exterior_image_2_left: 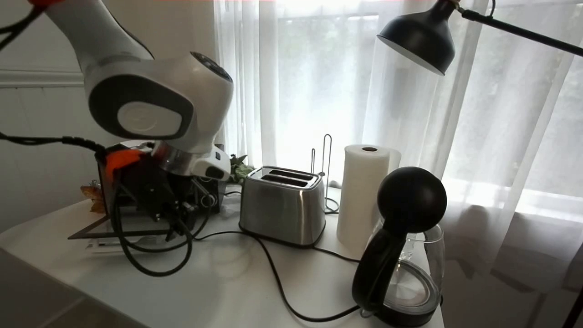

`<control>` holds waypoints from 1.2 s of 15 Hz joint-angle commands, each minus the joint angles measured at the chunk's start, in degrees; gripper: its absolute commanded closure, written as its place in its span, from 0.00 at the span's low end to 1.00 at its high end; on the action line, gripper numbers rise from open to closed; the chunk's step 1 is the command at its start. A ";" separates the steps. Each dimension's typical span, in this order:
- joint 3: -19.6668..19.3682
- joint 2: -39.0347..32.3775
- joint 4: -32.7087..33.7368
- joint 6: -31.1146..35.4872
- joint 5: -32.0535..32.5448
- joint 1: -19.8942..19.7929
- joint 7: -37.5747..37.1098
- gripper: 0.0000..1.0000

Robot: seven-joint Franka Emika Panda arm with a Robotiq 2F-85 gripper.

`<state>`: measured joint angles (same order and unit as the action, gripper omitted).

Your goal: Close the toaster oven

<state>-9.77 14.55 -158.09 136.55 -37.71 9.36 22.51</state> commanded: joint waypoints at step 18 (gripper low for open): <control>7.79 -12.37 3.48 3.98 -20.14 -2.20 7.26 0.00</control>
<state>-4.90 6.11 -156.84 138.97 -51.86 7.05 30.52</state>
